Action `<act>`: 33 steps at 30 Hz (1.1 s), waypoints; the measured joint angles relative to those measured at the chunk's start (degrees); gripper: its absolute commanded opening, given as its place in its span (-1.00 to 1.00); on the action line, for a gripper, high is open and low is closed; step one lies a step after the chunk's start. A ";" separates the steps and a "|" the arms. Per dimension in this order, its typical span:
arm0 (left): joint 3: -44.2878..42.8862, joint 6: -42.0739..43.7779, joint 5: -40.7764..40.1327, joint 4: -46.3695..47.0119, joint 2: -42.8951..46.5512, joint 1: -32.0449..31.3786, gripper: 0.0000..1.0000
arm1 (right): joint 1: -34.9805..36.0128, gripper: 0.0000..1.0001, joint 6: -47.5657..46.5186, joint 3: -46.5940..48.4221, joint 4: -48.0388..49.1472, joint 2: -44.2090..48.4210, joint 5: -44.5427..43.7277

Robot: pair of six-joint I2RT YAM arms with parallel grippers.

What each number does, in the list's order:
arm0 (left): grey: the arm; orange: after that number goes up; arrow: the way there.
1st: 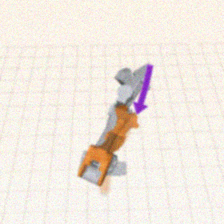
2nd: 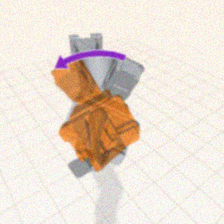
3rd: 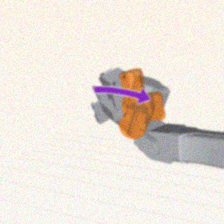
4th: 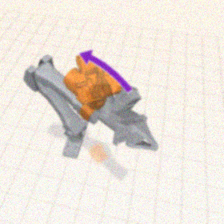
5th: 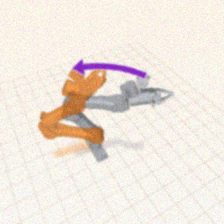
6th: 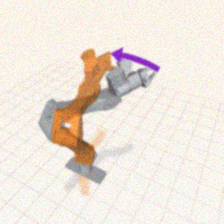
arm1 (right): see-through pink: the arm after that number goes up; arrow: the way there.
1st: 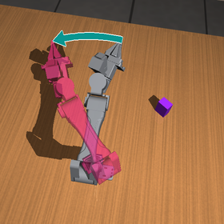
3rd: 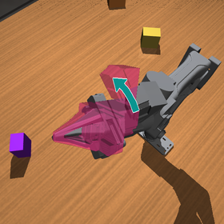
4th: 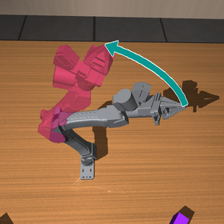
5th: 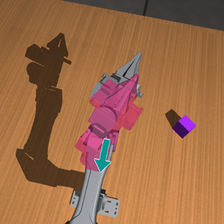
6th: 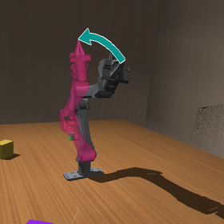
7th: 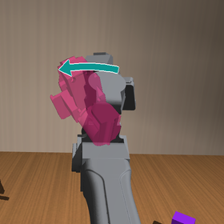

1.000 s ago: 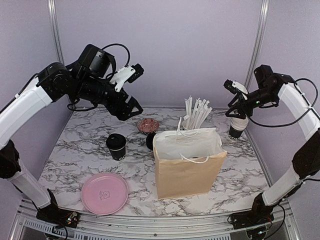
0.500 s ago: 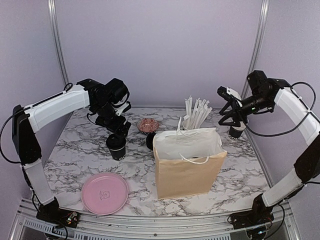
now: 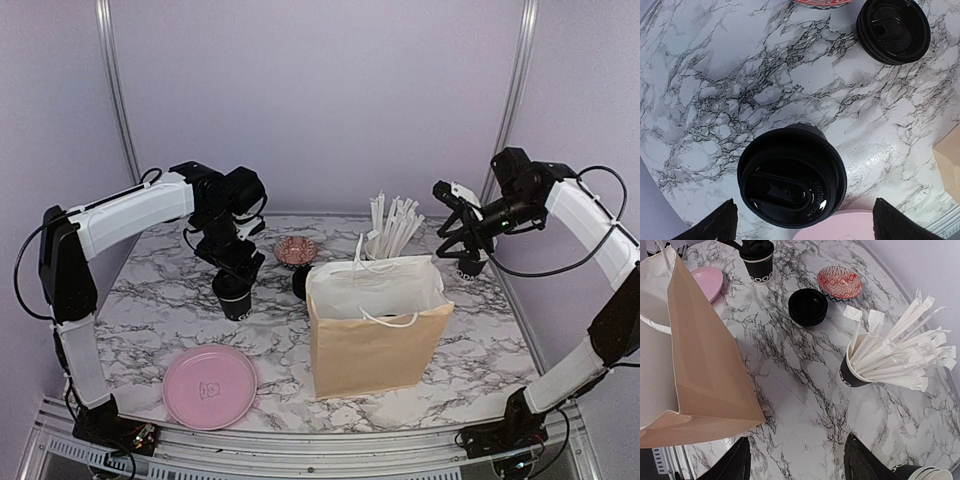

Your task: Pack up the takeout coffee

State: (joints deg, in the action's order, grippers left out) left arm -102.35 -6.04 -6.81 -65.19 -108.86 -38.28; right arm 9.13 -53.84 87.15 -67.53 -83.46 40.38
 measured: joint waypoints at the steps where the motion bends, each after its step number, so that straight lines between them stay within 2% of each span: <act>1: 0.00 -0.13 -0.28 -0.09 0.00 0.02 0.88 | 0.00 0.23 0.00 0.00 0.00 0.00 0.00; 21: -0.98 -1.27 -0.61 -0.81 -4.48 2.05 0.63 | 0.02 0.22 -0.24 -0.55 0.04 0.00 -0.42; 27: -0.98 -1.20 0.42 -0.83 -4.55 2.08 0.41 | 0.02 0.21 -0.35 -0.66 0.07 -0.04 -0.44; 33: -0.98 -1.27 0.96 -0.83 -4.55 2.08 0.31 | 0.02 0.21 -0.44 -0.66 0.04 -0.07 -0.42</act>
State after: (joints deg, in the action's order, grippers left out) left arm -103.33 -7.31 -5.85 -66.02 -113.40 -36.21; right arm 9.15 -54.28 86.50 -67.48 -83.53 39.97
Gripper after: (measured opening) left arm 0.718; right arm 0.606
